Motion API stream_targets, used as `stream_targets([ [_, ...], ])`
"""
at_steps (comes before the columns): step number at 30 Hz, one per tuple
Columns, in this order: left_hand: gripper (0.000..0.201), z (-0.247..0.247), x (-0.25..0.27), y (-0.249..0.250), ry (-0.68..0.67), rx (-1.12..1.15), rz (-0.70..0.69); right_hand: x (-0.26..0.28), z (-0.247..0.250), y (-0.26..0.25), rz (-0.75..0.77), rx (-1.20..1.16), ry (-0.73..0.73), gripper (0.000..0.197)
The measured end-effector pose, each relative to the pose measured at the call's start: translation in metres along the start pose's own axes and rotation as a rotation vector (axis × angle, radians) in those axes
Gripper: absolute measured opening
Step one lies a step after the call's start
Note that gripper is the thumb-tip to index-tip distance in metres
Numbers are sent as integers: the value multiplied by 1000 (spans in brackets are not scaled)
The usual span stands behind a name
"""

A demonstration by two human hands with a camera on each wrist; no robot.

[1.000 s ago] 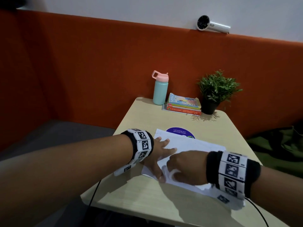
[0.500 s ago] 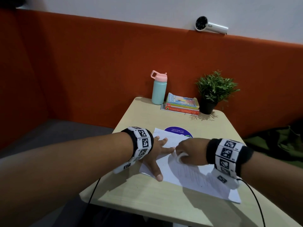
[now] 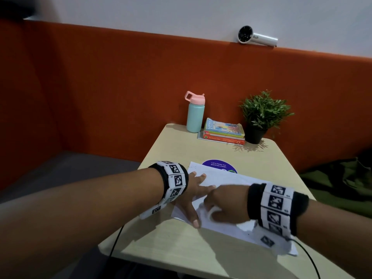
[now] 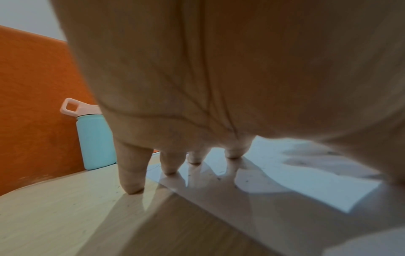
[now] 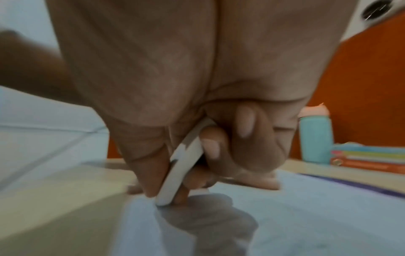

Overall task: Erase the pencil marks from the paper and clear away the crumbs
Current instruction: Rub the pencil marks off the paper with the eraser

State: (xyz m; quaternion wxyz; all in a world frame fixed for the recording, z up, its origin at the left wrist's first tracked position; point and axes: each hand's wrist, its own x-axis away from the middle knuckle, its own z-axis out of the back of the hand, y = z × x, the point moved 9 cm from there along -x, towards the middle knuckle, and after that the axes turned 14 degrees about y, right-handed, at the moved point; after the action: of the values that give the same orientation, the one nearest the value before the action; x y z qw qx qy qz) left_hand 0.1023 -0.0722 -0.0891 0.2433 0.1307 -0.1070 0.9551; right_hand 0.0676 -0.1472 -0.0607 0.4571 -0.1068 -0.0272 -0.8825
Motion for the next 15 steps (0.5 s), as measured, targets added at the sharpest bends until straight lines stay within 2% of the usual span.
stream_targets([
  [2,126,0,0,0,0,-6,1,3,-5,-6,20,-25,-32,27],
  [5,125,3,3,2,-12,-8,-2,-9,14,50,-144,67,27,28],
  [7,125,3,3,2,-16,-8,2,-12,20,72,-189,124,74,27],
  [9,126,1,2,0,-12,-10,2,-11,12,51,-124,107,70,31],
  [12,127,-2,0,-1,-3,-15,4,6,-5,-2,11,13,-29,29],
  [13,127,-1,0,-1,-3,-12,2,5,-5,-2,20,8,-36,29],
  [15,125,1,2,1,-11,-4,-4,-5,7,30,-84,39,-4,32],
])
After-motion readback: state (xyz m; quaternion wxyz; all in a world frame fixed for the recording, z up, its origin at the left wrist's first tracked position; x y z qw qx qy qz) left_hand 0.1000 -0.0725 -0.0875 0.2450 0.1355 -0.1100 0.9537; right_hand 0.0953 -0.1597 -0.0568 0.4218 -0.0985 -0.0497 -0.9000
